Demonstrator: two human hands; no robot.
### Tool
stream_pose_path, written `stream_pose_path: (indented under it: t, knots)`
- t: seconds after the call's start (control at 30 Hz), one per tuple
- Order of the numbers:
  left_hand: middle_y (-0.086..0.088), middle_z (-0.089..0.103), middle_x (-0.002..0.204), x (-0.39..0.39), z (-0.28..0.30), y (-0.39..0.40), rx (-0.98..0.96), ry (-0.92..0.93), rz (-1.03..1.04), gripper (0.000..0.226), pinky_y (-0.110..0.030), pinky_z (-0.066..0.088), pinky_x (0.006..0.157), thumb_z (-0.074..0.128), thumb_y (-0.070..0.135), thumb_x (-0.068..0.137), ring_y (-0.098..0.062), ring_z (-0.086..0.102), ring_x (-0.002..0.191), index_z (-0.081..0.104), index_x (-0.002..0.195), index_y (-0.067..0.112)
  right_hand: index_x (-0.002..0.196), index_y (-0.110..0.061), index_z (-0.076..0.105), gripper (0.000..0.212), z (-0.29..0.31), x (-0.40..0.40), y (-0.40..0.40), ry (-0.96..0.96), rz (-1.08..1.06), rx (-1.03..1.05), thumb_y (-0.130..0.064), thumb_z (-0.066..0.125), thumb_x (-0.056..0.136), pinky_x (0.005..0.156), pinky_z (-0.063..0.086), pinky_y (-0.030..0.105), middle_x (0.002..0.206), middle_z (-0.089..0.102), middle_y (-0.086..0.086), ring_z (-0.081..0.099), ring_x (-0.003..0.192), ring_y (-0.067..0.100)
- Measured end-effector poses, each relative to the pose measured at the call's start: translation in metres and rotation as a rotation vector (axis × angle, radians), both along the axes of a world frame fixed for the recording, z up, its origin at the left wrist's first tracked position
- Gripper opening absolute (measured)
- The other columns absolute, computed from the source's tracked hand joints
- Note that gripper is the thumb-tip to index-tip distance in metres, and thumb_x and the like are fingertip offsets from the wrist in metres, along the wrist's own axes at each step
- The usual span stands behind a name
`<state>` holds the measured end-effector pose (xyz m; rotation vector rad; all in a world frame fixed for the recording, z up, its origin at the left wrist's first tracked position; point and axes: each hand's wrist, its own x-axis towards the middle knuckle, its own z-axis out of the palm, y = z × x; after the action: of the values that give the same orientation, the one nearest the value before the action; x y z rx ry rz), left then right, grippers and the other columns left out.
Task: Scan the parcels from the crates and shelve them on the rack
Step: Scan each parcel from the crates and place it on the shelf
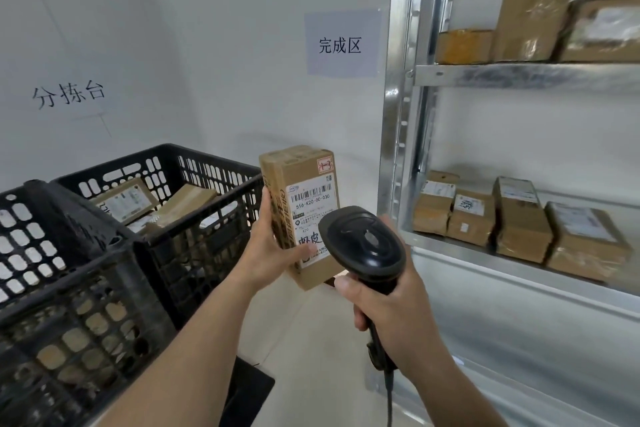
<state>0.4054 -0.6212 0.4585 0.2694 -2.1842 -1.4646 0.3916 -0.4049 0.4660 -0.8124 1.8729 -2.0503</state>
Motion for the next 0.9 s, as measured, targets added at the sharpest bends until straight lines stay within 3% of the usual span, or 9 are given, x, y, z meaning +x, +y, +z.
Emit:
stream_pose_path:
  t: [0.1, 0.2, 0.27, 0.37, 0.43, 0.6, 0.7, 0.8, 0.9]
  knots:
    - [0.012, 0.056, 0.134, -0.006, 0.001, 0.004, -0.008, -0.003, -0.038, 0.117, -0.053, 0.045, 0.103, 0.086, 0.02, 0.061, -0.014, 0.051, 0.128, 0.011, 0.133, 0.071, 0.148, -0.042, 0.031, 0.089, -0.002, -0.002, 0.004, -0.006, -0.029, -0.004, -0.003, 0.075, 0.081, 0.05, 0.048, 0.026, 0.071, 0.063, -0.005, 0.051, 0.049, 0.019]
    - [0.011, 0.056, 0.133, -0.013, -0.001, 0.006, -0.019, -0.004, -0.066, 0.116, -0.049, 0.046, 0.103, 0.084, 0.006, 0.067, -0.013, 0.051, 0.127, 0.012, 0.131, 0.072, 0.147, -0.045, 0.03, 0.091, -0.001, -0.002, 0.007, -0.009, -0.053, 0.0, -0.004, 0.075, 0.081, 0.05, 0.049, 0.025, 0.083, 0.063, 0.0, 0.051, 0.051, 0.018]
    - [0.012, 0.057, 0.13, -0.018, -0.003, 0.008, -0.028, -0.011, -0.076, 0.117, -0.038, 0.048, 0.1, 0.082, 0.0, 0.07, -0.004, 0.052, 0.124, 0.01, 0.132, 0.069, 0.146, -0.045, 0.031, 0.09, -0.001, -0.003, 0.01, -0.007, -0.07, -0.002, -0.002, 0.075, 0.081, 0.05, 0.05, 0.026, 0.082, 0.063, -0.002, 0.051, 0.051, 0.018]
    - [0.021, 0.057, 0.121, -0.023, -0.003, 0.015, -0.026, -0.013, -0.097, 0.116, -0.011, 0.049, 0.081, 0.079, -0.003, 0.073, 0.018, 0.053, 0.104, 0.004, 0.138, 0.056, 0.145, -0.044, 0.033, 0.087, 0.001, -0.004, 0.014, -0.009, -0.097, -0.011, -0.001, 0.074, 0.081, 0.05, 0.05, 0.026, 0.074, 0.063, -0.006, 0.051, 0.051, 0.018]
    - [0.026, 0.054, 0.117, -0.025, -0.003, 0.017, -0.027, -0.018, -0.105, 0.115, -0.004, 0.048, 0.071, 0.078, -0.003, 0.074, 0.025, 0.052, 0.096, 0.001, 0.14, 0.05, 0.145, -0.039, 0.036, 0.085, 0.003, -0.005, 0.016, -0.008, -0.111, -0.007, -0.001, 0.074, 0.08, 0.049, 0.049, 0.025, 0.072, 0.063, -0.007, 0.05, 0.05, 0.017]
    - [0.019, 0.057, 0.125, -0.031, -0.002, 0.017, -0.023, -0.049, -0.138, 0.118, -0.016, 0.055, 0.071, 0.08, 0.002, 0.074, 0.014, 0.054, 0.108, 0.0, 0.15, 0.044, 0.145, -0.036, 0.037, 0.084, 0.001, -0.008, 0.017, -0.01, -0.15, 0.012, 0.0, 0.075, 0.079, 0.048, 0.048, 0.023, 0.083, 0.064, 0.001, 0.052, 0.051, 0.013]
    - [0.021, 0.058, 0.122, -0.032, 0.0, 0.017, 0.005, -0.074, -0.162, 0.113, -0.021, 0.057, 0.073, 0.08, 0.007, 0.075, 0.016, 0.053, 0.106, 0.004, 0.141, 0.058, 0.148, -0.04, 0.032, 0.091, -0.001, -0.014, 0.017, 0.002, -0.225, 0.053, -0.006, 0.078, 0.078, 0.052, 0.051, 0.021, 0.103, 0.064, 0.003, 0.058, 0.06, 0.01]
    - [0.017, 0.062, 0.117, -0.035, -0.001, 0.017, 0.067, -0.126, -0.174, 0.105, -0.017, 0.055, 0.067, 0.082, 0.015, 0.075, 0.002, 0.058, 0.11, 0.01, 0.134, 0.065, 0.143, -0.036, 0.039, 0.082, -0.003, -0.024, 0.021, 0.016, -0.352, 0.07, -0.012, 0.081, 0.076, 0.055, 0.053, 0.02, 0.102, 0.066, -0.004, 0.063, 0.076, 0.014]
    - [0.011, 0.068, 0.107, -0.042, -0.004, 0.024, 0.146, -0.18, -0.21, 0.102, -0.032, 0.057, 0.082, 0.082, 0.019, 0.075, -0.009, 0.066, 0.104, 0.014, 0.141, 0.056, 0.142, -0.034, 0.041, 0.081, -0.007, -0.036, 0.028, 0.025, -0.494, 0.123, -0.017, 0.083, 0.075, 0.076, 0.06, 0.037, 0.102, 0.064, -0.011, 0.066, 0.096, 0.027]
